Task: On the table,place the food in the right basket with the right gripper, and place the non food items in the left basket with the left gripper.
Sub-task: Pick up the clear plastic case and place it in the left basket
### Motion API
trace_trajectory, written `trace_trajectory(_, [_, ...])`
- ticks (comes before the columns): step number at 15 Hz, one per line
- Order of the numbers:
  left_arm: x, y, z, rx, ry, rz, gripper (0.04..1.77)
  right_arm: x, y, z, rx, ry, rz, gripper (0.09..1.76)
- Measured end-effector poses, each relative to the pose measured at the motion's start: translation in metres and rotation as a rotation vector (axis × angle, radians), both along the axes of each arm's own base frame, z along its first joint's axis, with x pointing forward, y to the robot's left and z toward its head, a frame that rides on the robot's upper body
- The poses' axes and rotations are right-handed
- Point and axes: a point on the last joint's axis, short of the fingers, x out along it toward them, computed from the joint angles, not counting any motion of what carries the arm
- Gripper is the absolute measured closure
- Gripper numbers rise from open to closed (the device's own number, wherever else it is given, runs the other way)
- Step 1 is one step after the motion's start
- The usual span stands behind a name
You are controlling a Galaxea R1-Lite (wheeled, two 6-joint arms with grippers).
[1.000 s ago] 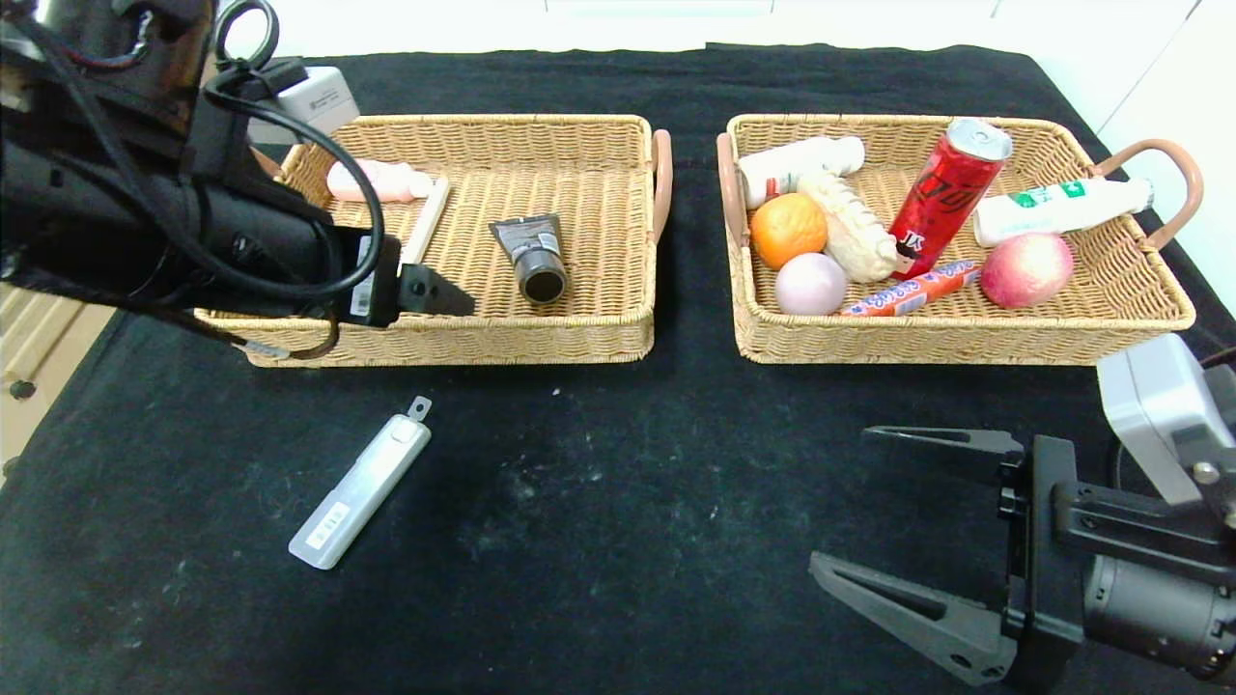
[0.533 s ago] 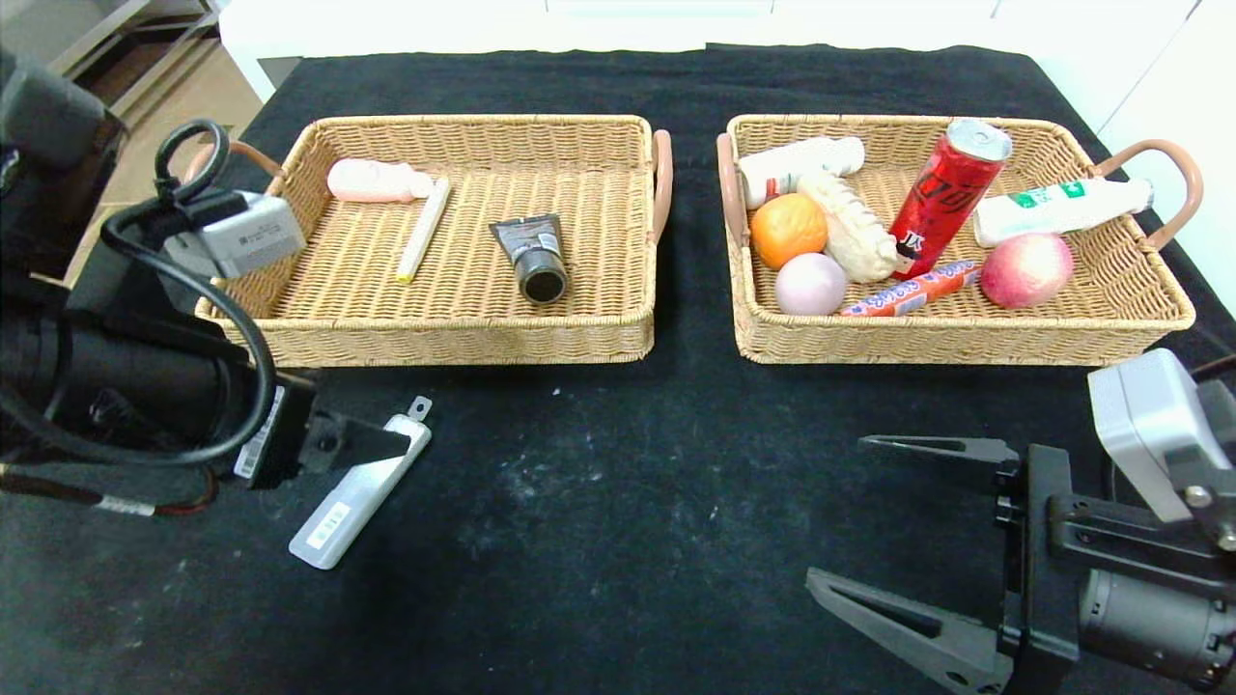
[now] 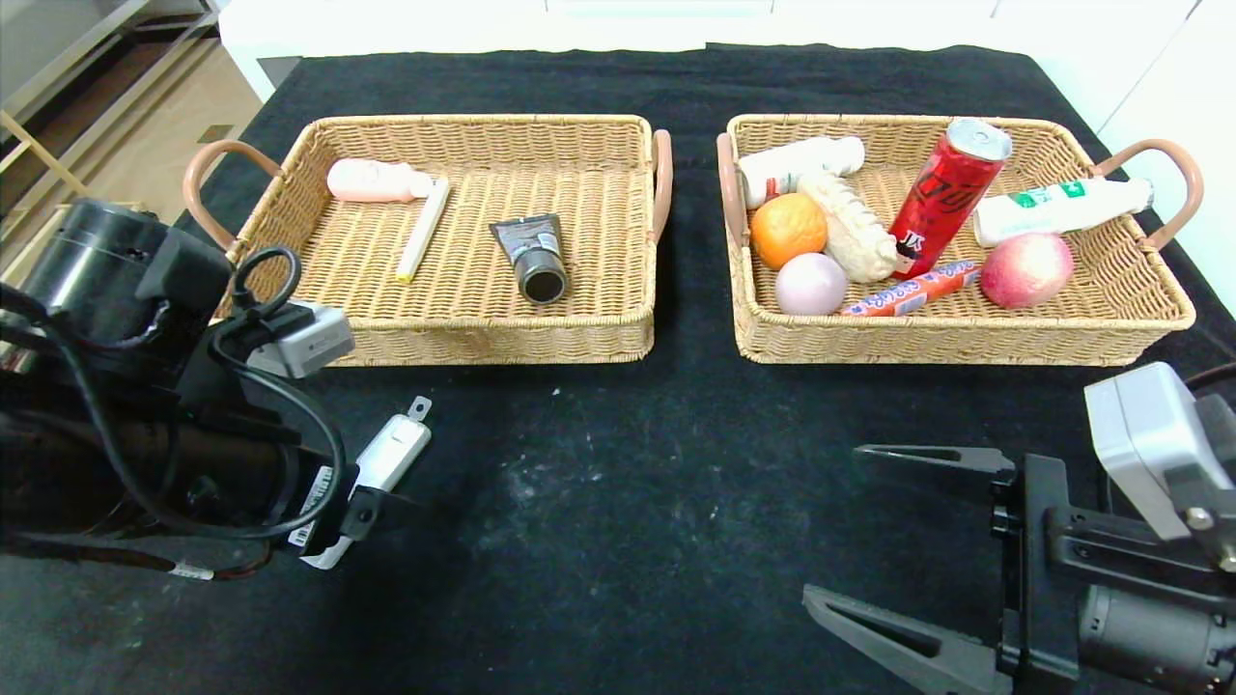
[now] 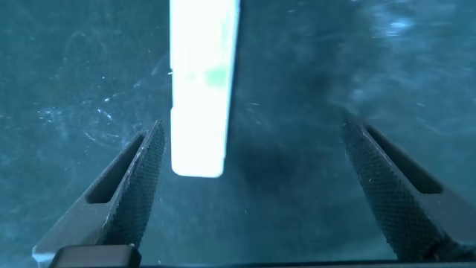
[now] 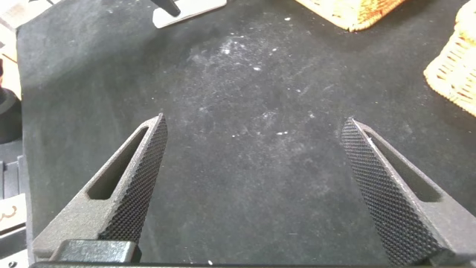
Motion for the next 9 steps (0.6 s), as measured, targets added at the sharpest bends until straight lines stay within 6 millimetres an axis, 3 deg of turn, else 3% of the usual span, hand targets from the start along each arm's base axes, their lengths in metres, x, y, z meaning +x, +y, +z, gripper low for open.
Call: trace_trajectory(9, [0.030, 0.015, -0.018, 0.009, 0.036, 0.091, 0.10, 0.002, 0.002, -0.003, -0.009, 0.011, 0.002, 0.14])
